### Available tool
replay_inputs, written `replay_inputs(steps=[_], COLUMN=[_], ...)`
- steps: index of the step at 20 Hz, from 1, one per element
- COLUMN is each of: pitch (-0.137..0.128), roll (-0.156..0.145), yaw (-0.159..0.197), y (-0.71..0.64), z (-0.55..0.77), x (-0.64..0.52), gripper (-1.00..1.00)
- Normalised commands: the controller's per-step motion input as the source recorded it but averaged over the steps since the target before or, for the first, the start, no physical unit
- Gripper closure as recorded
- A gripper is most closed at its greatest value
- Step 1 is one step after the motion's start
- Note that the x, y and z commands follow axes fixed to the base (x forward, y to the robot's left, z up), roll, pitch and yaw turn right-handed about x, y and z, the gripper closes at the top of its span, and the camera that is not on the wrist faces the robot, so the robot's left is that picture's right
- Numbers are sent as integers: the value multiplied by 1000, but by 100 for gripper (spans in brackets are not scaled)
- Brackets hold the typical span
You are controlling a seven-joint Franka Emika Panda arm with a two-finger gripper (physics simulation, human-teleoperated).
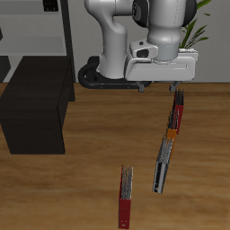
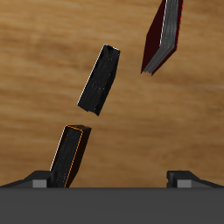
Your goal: Place the striped book flat on top of the shelf
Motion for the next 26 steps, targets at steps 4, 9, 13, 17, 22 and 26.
replay_inputs(steps=[4,9,13,17,22,26], pitch=[-13,-12,-52,-43,-20,-2], roll=[29,-8,39,7,35,-1], yaw=[-18,-13,-27,-36,-28,-1], y=[121,57,100,45,127,44], z=[-49,-132,-173,-194,-396,-245], x=[241,298,261,141,177,118], gripper=[-100,-100,-100,-100,-100,-100])
